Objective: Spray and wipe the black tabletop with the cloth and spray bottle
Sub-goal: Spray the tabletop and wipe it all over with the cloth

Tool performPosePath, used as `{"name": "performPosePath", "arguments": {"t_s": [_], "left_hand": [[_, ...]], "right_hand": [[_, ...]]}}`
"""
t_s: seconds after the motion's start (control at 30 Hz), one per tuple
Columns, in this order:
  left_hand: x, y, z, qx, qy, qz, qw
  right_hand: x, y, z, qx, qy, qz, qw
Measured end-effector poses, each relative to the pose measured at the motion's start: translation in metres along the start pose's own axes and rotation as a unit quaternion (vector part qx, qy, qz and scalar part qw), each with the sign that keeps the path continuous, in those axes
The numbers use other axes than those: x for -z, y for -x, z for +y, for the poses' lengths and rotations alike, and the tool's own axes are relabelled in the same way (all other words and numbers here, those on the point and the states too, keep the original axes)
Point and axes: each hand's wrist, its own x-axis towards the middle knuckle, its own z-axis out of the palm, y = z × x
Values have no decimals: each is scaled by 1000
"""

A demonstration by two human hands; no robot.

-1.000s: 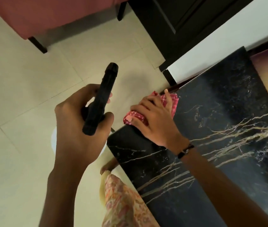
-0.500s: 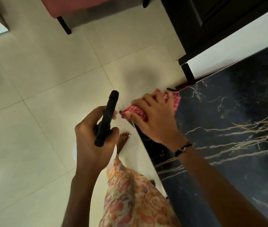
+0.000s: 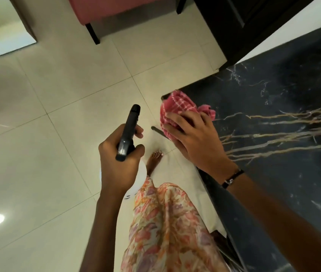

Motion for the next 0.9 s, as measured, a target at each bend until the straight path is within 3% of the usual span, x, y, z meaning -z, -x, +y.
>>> {"name": "performPosePath", "arguments": {"t_s": [0.23,0.43,0.6,0.7,0.9], "left_hand": [[-3,53,-36,18,28,-25,999],[-19,73,-53,27,27,-62,997],[-37,79,-59,10,6,-98,995],[-42,88,-61,-7,-7,-134,991],[-41,126,-76,-20,-6,-228,973]], "right_hand": [[-14,145,-46,-65,57,37,996],[-24,75,-49,-120,109,7,987],[-24,41,-53,-123,121,63,983],[-28,111,-67,-143,188,32,971],[-33,344,-120,-191,222,-95,951]]}}
